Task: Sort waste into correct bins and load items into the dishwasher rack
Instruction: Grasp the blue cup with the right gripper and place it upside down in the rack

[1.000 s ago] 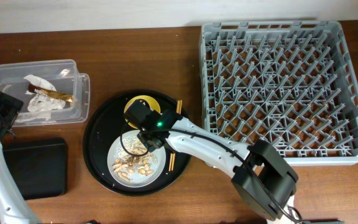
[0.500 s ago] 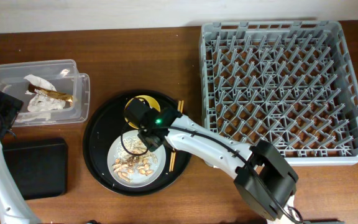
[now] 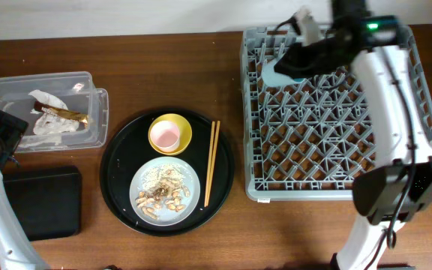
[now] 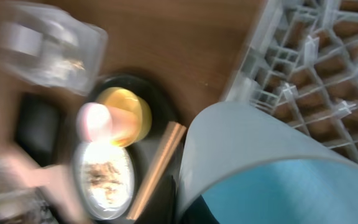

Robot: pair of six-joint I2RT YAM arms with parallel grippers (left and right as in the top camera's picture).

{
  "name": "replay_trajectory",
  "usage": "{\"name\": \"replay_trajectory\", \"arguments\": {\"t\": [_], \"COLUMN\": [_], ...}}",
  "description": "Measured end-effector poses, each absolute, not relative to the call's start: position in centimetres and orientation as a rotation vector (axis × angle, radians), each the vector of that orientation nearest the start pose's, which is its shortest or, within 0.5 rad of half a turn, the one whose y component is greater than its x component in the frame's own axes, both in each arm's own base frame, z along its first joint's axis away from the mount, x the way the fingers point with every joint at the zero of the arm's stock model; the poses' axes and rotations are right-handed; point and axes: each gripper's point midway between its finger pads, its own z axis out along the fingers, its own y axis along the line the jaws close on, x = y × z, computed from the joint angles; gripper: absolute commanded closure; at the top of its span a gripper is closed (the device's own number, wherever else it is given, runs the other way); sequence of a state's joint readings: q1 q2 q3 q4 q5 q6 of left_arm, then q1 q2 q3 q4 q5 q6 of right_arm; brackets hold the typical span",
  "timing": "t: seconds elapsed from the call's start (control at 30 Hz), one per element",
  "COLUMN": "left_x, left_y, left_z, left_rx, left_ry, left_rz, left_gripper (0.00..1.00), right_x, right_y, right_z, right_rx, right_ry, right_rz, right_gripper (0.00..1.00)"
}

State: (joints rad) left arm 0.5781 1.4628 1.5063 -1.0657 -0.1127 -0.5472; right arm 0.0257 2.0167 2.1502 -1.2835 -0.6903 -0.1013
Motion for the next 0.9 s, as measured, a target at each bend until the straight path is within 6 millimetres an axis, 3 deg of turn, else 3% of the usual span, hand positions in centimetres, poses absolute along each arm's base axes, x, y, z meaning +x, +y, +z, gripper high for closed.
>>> {"name": "replay_trajectory", "arguments": {"t": [0.07, 0.13, 0.2, 0.23, 0.3, 0.43, 0.67, 0.77, 0.9], "left_x": [29.2, 29.2, 29.2, 29.2, 29.2, 29.2, 29.2, 29.2, 29.2], "left_y": [21.4, 21.4, 21.4, 21.4, 21.4, 21.4, 21.4, 21.4, 21.4], "left_z": [23.8, 23.8, 23.8, 23.8, 23.8, 23.8, 23.8, 23.8, 23.8], "left_rx": [-1.417, -1.417, -1.417, -1.417, -1.417, -1.417, -1.417, -1.417, -1.417], "left_ry": [2.169, 2.169, 2.169, 2.169, 2.169, 2.169, 2.169, 2.169, 2.169], "left_rz": [0.158, 0.158, 0.158, 0.158, 0.157, 0.158, 0.158, 0.158, 0.158], "left_gripper": [0.01, 0.01, 0.01, 0.01, 0.01, 0.01, 0.01, 0.01, 0.01], "right_x": [46.2, 46.6, 46.7, 46.2, 45.7, 44.1, 44.2, 44.3, 44.0], "right_y": [8.7, 8.3, 8.3, 8.4, 8.0, 5.2, 5.6, 5.9, 2.9], "right_z": [26.3, 24.6, 21.3, 20.6, 19.8, 15.7, 15.5, 15.4, 13.8], "right_rx": [-0.260, -0.155, 0.001, 0.044, 0.079, 0.241, 0.227, 0.198, 0.255], "right_ry": [2.396, 2.343, 2.377, 2.397, 2.406, 2.366, 2.285, 2.290, 2.365], "right_rz": [1.222, 1.513, 1.712, 1.757, 1.785, 1.873, 1.927, 1.915, 1.802], "right_gripper": [0.96, 0.96, 0.96, 0.96, 0.96, 0.96, 0.95, 0.86, 0.83]}}
